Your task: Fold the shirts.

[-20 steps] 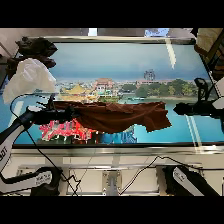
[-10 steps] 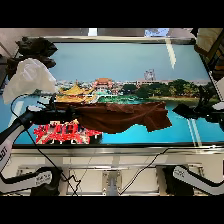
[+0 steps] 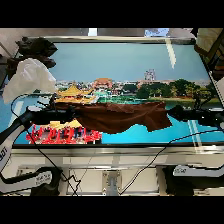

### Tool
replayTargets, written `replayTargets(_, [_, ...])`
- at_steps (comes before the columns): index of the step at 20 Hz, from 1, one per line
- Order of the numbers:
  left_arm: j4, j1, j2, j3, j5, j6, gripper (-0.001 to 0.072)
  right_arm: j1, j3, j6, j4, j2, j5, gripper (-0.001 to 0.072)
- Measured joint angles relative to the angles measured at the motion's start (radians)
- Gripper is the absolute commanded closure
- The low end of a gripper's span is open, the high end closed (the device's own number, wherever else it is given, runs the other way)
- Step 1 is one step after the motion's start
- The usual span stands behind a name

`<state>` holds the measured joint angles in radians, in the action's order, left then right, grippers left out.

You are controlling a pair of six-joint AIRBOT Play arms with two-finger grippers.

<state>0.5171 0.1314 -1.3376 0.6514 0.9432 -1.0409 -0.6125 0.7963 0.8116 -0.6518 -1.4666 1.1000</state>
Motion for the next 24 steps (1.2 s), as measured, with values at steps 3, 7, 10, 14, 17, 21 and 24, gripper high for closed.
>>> replayTargets(3, [0.000,0.000,0.000,0.000,0.000,-0.003,0.0693,-0.002,0.000,-0.060,0.065,-0.045,0.000,0.0374])
replayTargets(7, [-0.001,0.000,0.000,0.000,0.001,-0.006,0.0693,0.006,0.000,-0.121,0.103,-0.079,-0.009,0.0507])
replayTargets(10, [-0.002,0.000,0.000,0.000,0.001,-0.007,0.0693,0.032,0.000,-0.177,0.135,-0.088,-0.020,0.0630])
replayTargets(14, [-0.003,0.000,0.000,0.000,0.009,-0.008,0.0693,0.079,0.006,-0.243,0.178,-0.092,-0.053,0.0684])
replayTargets(17, [-0.024,0.000,0.000,0.002,0.029,-0.008,0.0694,0.103,0.048,-0.269,0.189,-0.092,-0.037,0.0684])
replayTargets(21, [-0.150,0.000,0.004,0.058,0.152,0.035,0.0695,0.113,0.166,-0.278,0.203,-0.052,0.053,0.0685])
replayTargets(24, [-0.315,0.000,0.031,0.183,0.285,0.080,0.0695,0.105,0.276,-0.250,0.206,0.022,0.090,0.0686])
